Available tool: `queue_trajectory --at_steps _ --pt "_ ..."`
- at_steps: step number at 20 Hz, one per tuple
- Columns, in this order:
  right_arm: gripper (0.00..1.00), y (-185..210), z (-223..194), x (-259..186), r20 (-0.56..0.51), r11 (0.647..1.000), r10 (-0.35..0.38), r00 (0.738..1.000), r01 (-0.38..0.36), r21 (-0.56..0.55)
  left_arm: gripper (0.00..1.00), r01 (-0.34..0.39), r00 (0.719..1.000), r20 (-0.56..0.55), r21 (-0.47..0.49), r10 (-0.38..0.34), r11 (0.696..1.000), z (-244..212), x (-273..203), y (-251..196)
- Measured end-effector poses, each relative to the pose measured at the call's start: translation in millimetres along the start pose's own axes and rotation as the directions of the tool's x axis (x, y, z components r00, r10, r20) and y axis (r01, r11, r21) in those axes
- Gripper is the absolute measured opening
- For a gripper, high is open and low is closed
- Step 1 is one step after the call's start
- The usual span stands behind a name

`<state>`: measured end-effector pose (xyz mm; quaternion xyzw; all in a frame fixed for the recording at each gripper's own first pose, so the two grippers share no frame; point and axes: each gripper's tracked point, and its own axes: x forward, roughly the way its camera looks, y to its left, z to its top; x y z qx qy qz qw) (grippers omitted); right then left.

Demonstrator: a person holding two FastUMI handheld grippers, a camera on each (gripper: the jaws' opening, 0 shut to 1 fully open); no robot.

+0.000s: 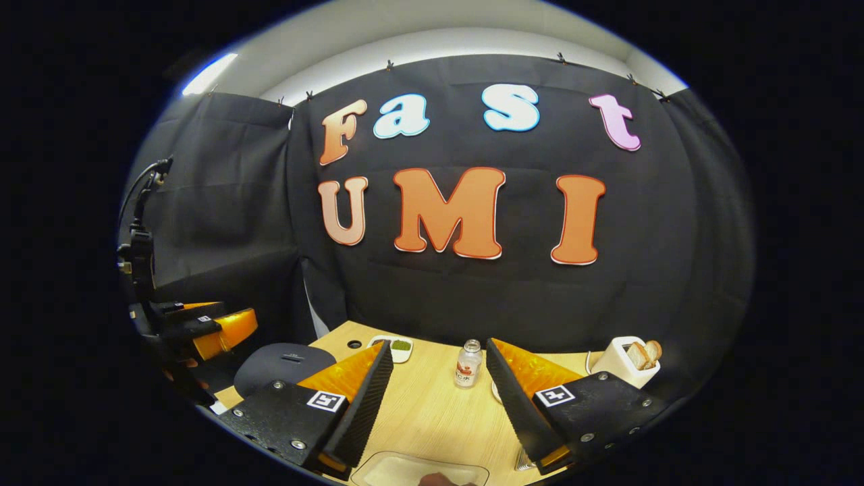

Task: Close the left gripper, press the button to open the rice cooker; take a wooden spoon from the chopstick holder with the right hand, scoop a spoonful of rice and pour it into the rice cooker, then put the wooden spoon back into the chopstick holder.

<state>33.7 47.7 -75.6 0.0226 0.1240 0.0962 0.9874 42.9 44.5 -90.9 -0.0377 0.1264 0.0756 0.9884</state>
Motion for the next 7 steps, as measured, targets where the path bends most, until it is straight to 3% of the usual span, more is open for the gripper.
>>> queue_trajectory --at_steps 5,6,7 --pt "0.87 2 23 -9 0.095 0.998 0.001 0.996 0.004 -0.060 0.98 0.019 0.997 0.070 0.012 -0.020 1.000 12 -17 -14" --pt "0.78 4 24 -10 0.104 0.998 0.009 0.995 -0.002 -0.068 0.98 0.027 0.996 0.086 0.015 -0.029 1.000 15 -20 -18" --pt "0.79 5 26 -10 0.111 0.997 0.014 0.994 -0.006 -0.075 0.98 0.032 0.995 0.099 0.019 -0.034 0.999 17 -23 -20"
